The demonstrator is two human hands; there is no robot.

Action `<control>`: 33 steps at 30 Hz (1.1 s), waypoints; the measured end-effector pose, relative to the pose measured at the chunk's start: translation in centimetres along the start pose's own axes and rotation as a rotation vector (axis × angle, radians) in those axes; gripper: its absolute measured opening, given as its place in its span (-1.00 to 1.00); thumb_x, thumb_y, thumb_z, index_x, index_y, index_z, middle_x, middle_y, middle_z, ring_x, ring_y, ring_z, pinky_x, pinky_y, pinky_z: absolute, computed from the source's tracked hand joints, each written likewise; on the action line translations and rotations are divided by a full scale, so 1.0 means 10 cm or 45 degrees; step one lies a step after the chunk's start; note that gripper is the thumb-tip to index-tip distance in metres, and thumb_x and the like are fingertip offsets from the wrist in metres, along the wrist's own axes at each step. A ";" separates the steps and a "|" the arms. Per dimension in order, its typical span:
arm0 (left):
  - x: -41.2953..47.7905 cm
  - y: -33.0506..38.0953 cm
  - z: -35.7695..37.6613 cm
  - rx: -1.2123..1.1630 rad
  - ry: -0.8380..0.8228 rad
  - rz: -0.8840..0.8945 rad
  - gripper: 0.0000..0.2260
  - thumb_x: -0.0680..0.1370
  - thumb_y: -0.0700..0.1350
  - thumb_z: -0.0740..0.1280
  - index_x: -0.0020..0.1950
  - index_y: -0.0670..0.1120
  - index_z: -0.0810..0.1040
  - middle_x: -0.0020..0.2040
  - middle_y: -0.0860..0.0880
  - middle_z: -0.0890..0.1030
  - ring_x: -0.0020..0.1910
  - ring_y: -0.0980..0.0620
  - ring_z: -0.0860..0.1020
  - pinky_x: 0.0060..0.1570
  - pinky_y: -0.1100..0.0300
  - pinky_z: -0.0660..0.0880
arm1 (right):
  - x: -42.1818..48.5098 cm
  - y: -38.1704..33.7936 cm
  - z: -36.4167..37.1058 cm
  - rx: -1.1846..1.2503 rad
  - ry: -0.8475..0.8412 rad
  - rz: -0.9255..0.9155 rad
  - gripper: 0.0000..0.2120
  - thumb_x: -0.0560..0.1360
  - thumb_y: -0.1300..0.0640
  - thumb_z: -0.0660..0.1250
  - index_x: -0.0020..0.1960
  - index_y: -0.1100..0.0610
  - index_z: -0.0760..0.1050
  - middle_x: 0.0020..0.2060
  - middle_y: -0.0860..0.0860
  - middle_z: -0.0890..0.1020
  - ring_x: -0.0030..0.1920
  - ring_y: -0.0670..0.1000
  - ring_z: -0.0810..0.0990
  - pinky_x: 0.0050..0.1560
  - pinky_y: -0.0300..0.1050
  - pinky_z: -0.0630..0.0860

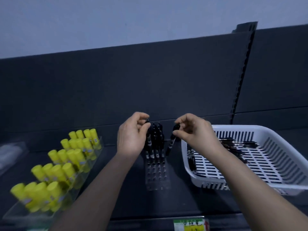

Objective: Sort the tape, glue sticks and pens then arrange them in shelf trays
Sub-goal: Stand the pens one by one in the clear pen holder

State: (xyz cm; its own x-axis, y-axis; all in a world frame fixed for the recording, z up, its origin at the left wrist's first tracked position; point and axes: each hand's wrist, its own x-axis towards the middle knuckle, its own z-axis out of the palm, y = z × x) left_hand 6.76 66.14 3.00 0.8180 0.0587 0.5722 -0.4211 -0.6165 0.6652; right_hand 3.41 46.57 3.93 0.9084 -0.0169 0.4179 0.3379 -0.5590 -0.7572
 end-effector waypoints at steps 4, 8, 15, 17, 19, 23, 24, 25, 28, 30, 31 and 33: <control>-0.10 -0.21 0.01 0.012 0.018 0.019 -0.88 0.50 -0.18 0.41 0.01 -0.04 0.59 -0.23 0.14 0.55 -0.29 0.22 0.50 -0.12 0.20 0.53 | -0.02 0.05 0.23 -0.001 -0.031 0.025 -0.78 0.37 0.17 0.52 -0.13 -0.03 0.51 -0.34 -0.08 0.58 -0.34 -0.13 0.55 -0.23 -0.36 0.46; -0.16 -0.31 0.06 0.033 0.016 0.076 -0.89 0.49 -0.21 0.41 -0.01 -0.07 0.59 -0.20 0.08 0.60 -0.27 0.18 0.53 -0.14 0.14 0.56 | -0.04 0.07 0.33 0.003 -0.052 0.036 -0.79 0.37 0.18 0.52 -0.13 -0.01 0.51 -0.34 -0.08 0.57 -0.31 -0.13 0.54 -0.22 -0.39 0.44; -0.17 -0.36 0.04 0.006 0.039 0.086 -0.88 0.47 -0.22 0.43 -0.03 -0.07 0.60 -0.18 0.07 0.62 -0.25 0.16 0.57 -0.15 0.16 0.57 | -0.01 0.05 0.40 0.040 -0.028 0.035 -0.80 0.37 0.20 0.51 -0.11 0.02 0.53 -0.32 -0.04 0.58 -0.30 -0.11 0.54 -0.23 -0.43 0.42; -0.17 -0.37 0.03 -0.013 0.050 0.070 -0.88 0.47 -0.23 0.43 -0.03 -0.07 0.60 -0.18 0.09 0.62 -0.26 0.18 0.57 -0.15 0.20 0.56 | 0.00 0.06 0.42 0.031 -0.031 0.042 -0.80 0.38 0.19 0.51 -0.10 0.01 0.53 -0.32 -0.04 0.59 -0.32 -0.12 0.54 -0.23 -0.41 0.43; -0.17 -0.37 0.02 -0.022 0.053 0.057 -0.87 0.47 -0.23 0.43 -0.03 -0.07 0.60 -0.20 0.10 0.61 -0.27 0.20 0.56 -0.15 0.29 0.53 | 0.01 0.06 0.44 0.010 -0.035 0.044 -0.80 0.38 0.18 0.51 -0.11 -0.01 0.52 -0.32 -0.05 0.59 -0.33 -0.13 0.54 -0.21 -0.35 0.46; -0.17 -0.37 0.02 -0.028 0.056 0.055 -0.87 0.47 -0.23 0.43 -0.03 -0.06 0.60 -0.21 0.14 0.61 -0.27 0.23 0.56 -0.16 0.38 0.50 | 0.02 0.06 0.48 -0.034 -0.051 0.023 -0.79 0.38 0.17 0.51 -0.12 -0.04 0.50 -0.33 -0.08 0.58 -0.34 -0.17 0.54 -0.23 -0.37 0.45; -0.16 -0.37 0.03 -0.025 0.055 0.061 -0.88 0.46 -0.23 0.43 -0.03 -0.07 0.60 -0.21 0.12 0.61 -0.26 0.22 0.56 -0.15 0.34 0.52 | 0.02 0.06 0.48 -0.038 -0.054 0.018 -0.79 0.38 0.17 0.51 -0.12 -0.04 0.50 -0.34 -0.08 0.58 -0.33 -0.17 0.54 -0.24 -0.40 0.43; -0.16 -0.37 0.04 -0.020 0.052 0.065 -0.88 0.46 -0.23 0.43 -0.03 -0.07 0.60 -0.20 0.10 0.62 -0.25 0.20 0.57 -0.14 0.29 0.53 | 0.02 0.06 0.49 -0.045 -0.058 0.016 -0.78 0.38 0.16 0.51 -0.12 -0.04 0.50 -0.34 -0.09 0.58 -0.32 -0.18 0.54 -0.25 -0.41 0.43; -0.16 -0.39 0.08 0.020 0.008 0.088 -0.88 0.46 -0.23 0.43 -0.03 -0.08 0.61 -0.22 0.07 0.61 -0.25 0.15 0.57 -0.14 0.25 0.54 | 0.03 0.06 0.49 -0.074 -0.065 0.012 -0.77 0.38 0.15 0.51 -0.12 -0.06 0.49 -0.34 -0.10 0.57 -0.34 -0.19 0.53 -0.24 -0.41 0.43; -0.21 -0.41 0.09 0.086 -0.037 0.141 -0.86 0.44 -0.24 0.45 -0.04 -0.08 0.61 -0.23 0.08 0.59 -0.25 0.15 0.56 -0.17 0.32 0.50 | 0.03 0.06 0.49 -0.085 -0.064 0.007 -0.77 0.38 0.16 0.50 -0.12 -0.06 0.48 -0.35 -0.11 0.57 -0.35 -0.20 0.53 -0.24 -0.40 0.43; -0.24 -0.42 0.09 0.113 -0.058 0.173 -0.85 0.43 -0.24 0.47 -0.04 -0.09 0.62 -0.22 0.08 0.58 -0.25 0.16 0.55 -0.18 0.39 0.47 | 0.04 0.06 0.49 -0.090 -0.066 0.004 -0.77 0.38 0.16 0.50 -0.12 -0.05 0.48 -0.35 -0.11 0.57 -0.35 -0.20 0.54 -0.24 -0.39 0.44; -0.30 -0.45 0.10 0.139 -0.095 0.214 -0.83 0.40 -0.26 0.50 -0.05 -0.11 0.63 -0.21 0.10 0.55 -0.24 0.19 0.55 -0.18 0.50 0.42 | 0.04 0.06 0.49 -0.104 -0.074 -0.005 -0.78 0.39 0.16 0.50 -0.11 -0.05 0.48 -0.34 -0.12 0.57 -0.33 -0.19 0.54 -0.20 -0.32 0.47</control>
State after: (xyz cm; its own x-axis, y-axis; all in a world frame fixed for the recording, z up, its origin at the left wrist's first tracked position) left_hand 6.60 67.92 -2.14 0.7684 -0.1081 0.6307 -0.5123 -0.6946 0.5051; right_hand 5.17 50.33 1.14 0.9206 0.0320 0.3891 0.3222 -0.6249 -0.7111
